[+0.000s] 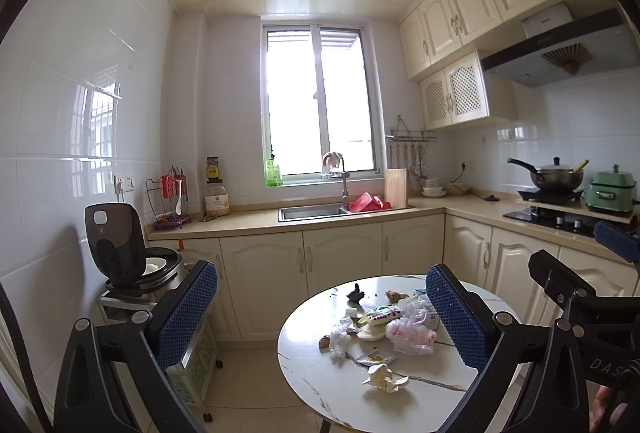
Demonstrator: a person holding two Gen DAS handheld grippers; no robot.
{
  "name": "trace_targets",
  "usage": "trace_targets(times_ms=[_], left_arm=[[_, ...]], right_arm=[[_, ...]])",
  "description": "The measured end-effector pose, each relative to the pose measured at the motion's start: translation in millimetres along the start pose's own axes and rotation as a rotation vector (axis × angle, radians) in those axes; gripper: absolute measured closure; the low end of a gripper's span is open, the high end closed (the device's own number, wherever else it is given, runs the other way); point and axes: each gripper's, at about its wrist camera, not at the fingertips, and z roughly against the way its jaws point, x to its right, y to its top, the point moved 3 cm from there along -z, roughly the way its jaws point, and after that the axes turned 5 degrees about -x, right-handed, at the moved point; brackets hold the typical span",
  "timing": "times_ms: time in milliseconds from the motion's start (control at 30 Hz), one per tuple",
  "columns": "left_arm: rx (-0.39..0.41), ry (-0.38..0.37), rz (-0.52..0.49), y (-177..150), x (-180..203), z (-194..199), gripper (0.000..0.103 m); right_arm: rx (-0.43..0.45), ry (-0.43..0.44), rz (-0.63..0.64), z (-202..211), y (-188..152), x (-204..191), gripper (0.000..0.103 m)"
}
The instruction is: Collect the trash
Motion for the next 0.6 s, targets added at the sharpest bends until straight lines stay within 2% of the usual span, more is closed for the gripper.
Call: trace_targets(times_ms=[600], left_arm=[[0.005,0.000,-0.001,-2.3,1.1,1.0,0.001]], right_arm=[[0.001,0.001,0.001,-0.8,0.6,-1.3,0.000]])
